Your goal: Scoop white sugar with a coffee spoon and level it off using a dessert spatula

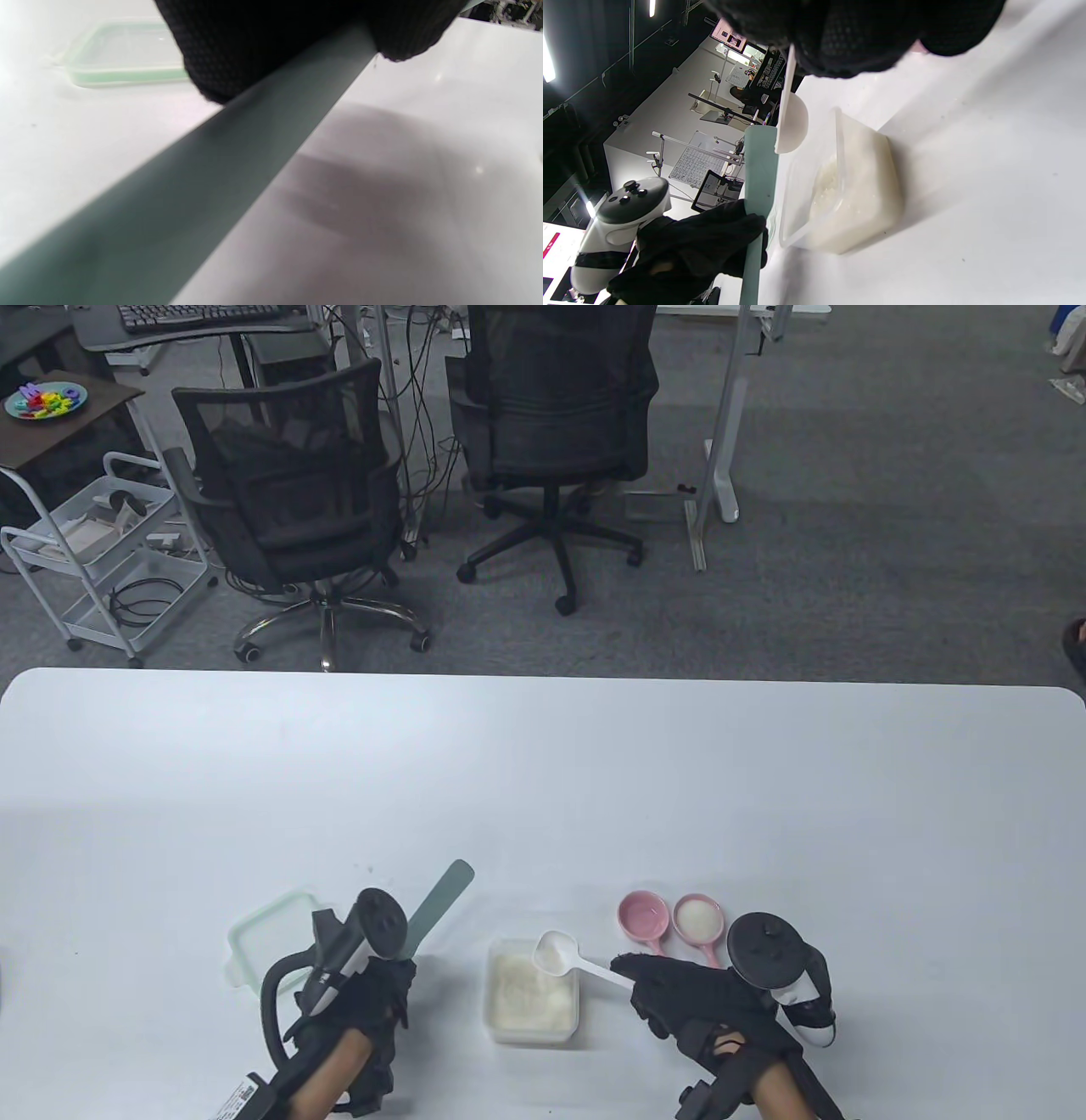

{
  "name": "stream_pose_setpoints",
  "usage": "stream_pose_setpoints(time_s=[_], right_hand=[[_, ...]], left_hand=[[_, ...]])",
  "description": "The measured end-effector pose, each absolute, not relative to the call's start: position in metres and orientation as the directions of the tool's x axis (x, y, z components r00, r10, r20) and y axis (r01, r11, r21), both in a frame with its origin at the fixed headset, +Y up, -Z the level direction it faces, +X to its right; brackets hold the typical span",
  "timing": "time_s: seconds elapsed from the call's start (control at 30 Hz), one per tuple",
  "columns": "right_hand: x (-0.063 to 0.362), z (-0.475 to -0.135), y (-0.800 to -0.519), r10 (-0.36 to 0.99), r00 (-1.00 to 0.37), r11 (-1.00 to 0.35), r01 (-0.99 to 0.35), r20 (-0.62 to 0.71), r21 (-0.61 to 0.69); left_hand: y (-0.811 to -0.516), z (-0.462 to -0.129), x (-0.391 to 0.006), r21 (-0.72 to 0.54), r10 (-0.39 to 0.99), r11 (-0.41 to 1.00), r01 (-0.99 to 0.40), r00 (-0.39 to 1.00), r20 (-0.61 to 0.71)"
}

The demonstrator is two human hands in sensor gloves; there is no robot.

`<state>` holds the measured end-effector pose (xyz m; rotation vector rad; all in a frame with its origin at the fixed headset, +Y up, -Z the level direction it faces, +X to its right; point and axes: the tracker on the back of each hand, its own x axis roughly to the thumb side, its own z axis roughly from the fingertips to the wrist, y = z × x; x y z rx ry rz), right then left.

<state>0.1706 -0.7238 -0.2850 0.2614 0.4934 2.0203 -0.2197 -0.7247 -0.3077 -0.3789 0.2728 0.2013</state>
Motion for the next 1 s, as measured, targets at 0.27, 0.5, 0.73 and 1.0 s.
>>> stream_pose_setpoints(time_s=[0.27,0.5,0.73,1.0], right_hand=[[0.171,-0.285,-0.724,0.879,-0.476,-0.413,-0.791,-0.031,0.452],[0.169,-0.285,-0.724,0.874,-0.484,-0.418,-0.783,-0.031,0.46],[0.166,-0.285,-0.726,0.876,-0.482,-0.41,-0.777,-0.031,0.478],[0.163,-0.285,-0.726,0.887,-0.461,-0.388,-0.769,-0.019,0.509]], left_hand=[[-0.72,-0.312,-0.246,-0.331,0.223,0.878,-0.345,0.909,-0.353],[-0.717,-0.304,-0.209,-0.388,0.391,0.832,-0.397,0.915,-0.1],[-0.71,-0.277,-0.154,-0.513,0.469,0.779,-0.361,0.878,0.093],[-0.718,-0.274,-0.148,-0.567,0.428,0.761,-0.316,0.901,0.072]])
